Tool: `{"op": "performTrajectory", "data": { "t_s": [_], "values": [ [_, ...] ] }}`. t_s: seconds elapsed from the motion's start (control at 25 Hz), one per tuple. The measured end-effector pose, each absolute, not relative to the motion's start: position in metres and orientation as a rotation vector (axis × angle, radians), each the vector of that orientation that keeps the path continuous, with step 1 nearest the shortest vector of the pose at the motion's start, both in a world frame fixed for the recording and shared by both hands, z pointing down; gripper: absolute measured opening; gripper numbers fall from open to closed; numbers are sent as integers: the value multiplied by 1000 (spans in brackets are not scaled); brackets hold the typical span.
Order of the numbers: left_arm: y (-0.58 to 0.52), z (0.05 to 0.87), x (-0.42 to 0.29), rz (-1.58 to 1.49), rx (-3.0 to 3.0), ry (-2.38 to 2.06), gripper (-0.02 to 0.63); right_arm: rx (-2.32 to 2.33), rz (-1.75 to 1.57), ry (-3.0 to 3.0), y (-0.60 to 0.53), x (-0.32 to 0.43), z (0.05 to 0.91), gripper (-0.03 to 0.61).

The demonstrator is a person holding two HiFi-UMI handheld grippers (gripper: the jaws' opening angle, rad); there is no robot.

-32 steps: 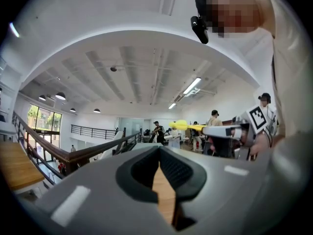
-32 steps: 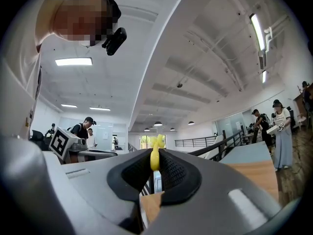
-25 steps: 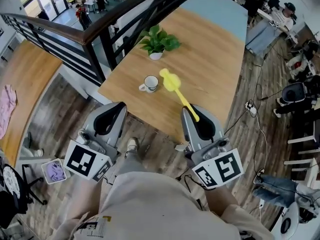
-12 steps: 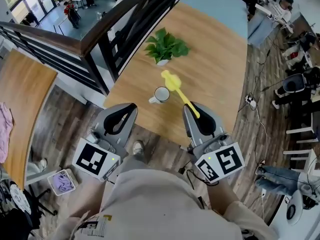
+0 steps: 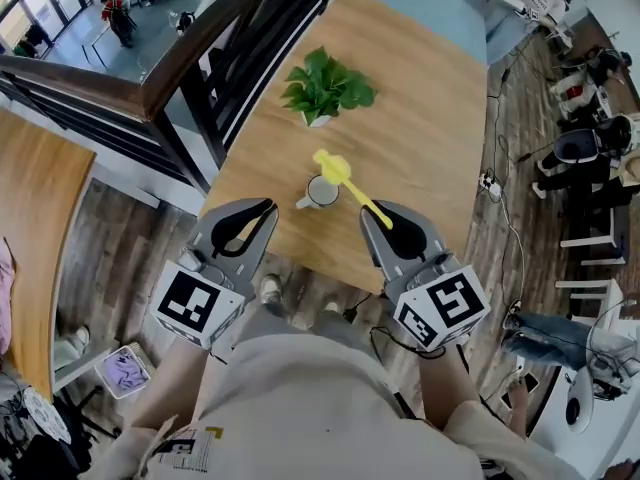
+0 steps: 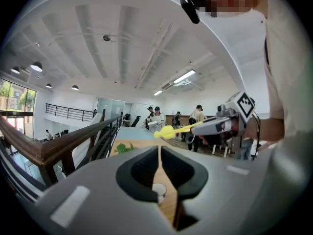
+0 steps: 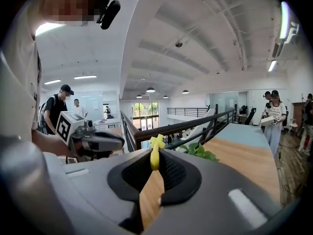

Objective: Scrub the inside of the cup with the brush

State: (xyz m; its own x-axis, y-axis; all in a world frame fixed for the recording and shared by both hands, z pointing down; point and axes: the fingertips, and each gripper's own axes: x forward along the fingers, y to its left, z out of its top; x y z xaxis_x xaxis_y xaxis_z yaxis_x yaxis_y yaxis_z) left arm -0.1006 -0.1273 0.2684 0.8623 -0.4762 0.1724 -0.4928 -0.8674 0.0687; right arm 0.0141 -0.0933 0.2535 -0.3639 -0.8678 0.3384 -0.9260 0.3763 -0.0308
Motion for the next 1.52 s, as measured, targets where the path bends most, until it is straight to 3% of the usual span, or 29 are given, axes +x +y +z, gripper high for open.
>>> {"op": "performTrajectory", "data": {
  "t_s": [0.28,0.88,1.52],
  "values": [
    [-136,304,-88,346,2889,-732,19,1458,407,-2344,-102,22,288,34],
    [-155,390,-32,666,2843,-695,93,1115,461,-2195,-131,61,380,34],
    [-176,491,-11,972,2742,-583,112,800,494,-2049,-151,70,471,35]
  ]
}}
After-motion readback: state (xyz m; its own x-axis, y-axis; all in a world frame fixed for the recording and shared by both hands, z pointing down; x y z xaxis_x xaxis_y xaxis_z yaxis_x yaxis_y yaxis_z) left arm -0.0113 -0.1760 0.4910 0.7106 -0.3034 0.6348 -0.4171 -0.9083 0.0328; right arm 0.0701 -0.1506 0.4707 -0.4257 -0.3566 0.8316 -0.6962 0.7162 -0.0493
